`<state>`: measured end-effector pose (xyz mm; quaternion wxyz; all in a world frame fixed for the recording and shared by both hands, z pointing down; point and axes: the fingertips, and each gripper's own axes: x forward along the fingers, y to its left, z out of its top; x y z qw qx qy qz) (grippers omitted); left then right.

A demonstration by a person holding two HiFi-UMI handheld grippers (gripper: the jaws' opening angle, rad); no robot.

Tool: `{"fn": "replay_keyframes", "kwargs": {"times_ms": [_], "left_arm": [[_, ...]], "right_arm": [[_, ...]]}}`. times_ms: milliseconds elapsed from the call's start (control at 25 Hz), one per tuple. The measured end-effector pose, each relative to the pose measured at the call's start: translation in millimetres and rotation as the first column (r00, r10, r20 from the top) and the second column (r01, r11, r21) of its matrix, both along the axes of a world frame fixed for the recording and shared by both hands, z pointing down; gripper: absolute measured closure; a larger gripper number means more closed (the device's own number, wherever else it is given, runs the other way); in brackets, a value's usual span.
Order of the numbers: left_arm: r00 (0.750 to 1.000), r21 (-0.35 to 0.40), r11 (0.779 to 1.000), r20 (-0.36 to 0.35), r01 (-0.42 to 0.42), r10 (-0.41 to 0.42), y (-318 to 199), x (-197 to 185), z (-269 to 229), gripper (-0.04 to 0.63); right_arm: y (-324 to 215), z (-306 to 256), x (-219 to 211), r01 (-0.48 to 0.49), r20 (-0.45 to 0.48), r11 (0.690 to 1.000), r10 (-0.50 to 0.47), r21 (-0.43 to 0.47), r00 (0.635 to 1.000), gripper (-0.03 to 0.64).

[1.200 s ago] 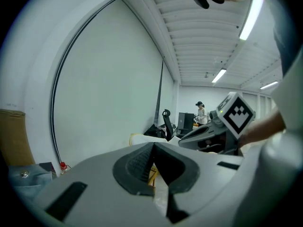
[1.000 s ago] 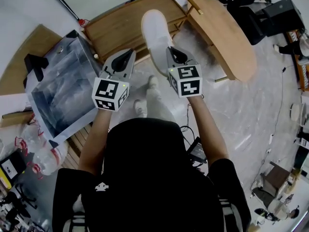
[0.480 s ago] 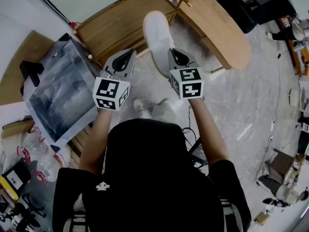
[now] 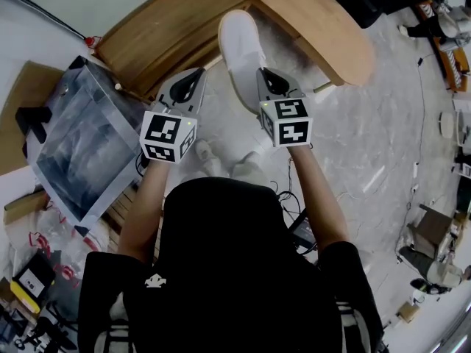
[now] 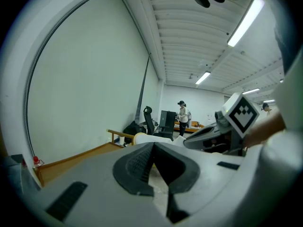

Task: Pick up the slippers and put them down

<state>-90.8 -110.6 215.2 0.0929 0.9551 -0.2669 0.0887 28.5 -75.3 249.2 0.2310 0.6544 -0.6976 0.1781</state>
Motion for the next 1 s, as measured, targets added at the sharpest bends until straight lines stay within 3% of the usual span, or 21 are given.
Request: {"fn": "replay_keyframes", "kwargs": {"times_ms": [400, 1000], "left_arm": [[0.999, -0.033, 0.999, 0.030, -0.030, 0.031, 32, 64, 14, 0.589], [0.997, -0.083, 0.996, 0.074, 0.012, -0.006, 54, 124, 47, 0.589]], "right_arm": [[35, 9, 61, -0.025, 0.026, 0.999, 0.026, -0.027, 0.999, 0.611], [71, 35, 136, -0.057, 0.071, 0.997, 0.061, -0.053, 0.996, 0.611]]}}
